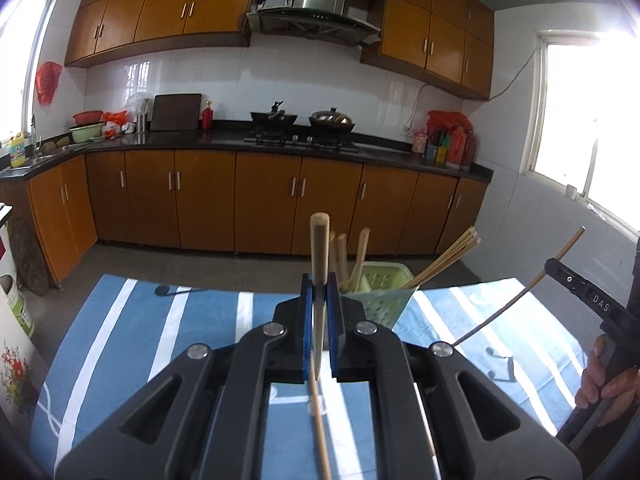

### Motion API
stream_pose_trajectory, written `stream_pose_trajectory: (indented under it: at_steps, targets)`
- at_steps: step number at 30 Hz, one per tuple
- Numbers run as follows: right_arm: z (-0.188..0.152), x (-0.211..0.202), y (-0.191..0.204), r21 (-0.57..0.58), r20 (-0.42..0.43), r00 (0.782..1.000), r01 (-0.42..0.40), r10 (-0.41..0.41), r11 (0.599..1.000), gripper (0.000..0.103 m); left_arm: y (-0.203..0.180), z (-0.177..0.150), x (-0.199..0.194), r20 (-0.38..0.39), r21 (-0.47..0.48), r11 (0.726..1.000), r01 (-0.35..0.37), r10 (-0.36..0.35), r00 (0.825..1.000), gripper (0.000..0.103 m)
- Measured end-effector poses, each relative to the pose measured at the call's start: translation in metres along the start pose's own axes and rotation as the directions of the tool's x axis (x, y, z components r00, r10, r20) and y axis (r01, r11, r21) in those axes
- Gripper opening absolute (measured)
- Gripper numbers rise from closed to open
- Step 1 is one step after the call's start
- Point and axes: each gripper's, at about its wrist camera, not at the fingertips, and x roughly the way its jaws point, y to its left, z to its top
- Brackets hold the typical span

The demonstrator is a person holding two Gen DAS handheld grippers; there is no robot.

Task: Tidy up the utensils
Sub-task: 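Lift both held chopsticks upright and carry them toward the green holder, then lower both chopsticks into the green holder and open both tools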

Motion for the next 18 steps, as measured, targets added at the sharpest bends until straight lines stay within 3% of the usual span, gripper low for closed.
stream_pose_trajectory:
  at_steps: [10,18]
  targets:
    - [0.034,0.017,0.031,-0.048,0.116,0.992,-0.042,0.048,0.998,0.008,-0.035,0.053,0.007,0.158,-0.054,0.998,0.037,-0.028,0.987,0.008]
    - [0.042,0.059,0.03,-0.021,0.136,0.99,-0.03,0.032,0.999,0.008,-0.051,0.066,0.049,0.17,-0.055,0.998,0.003,0.006,0.985,0.007]
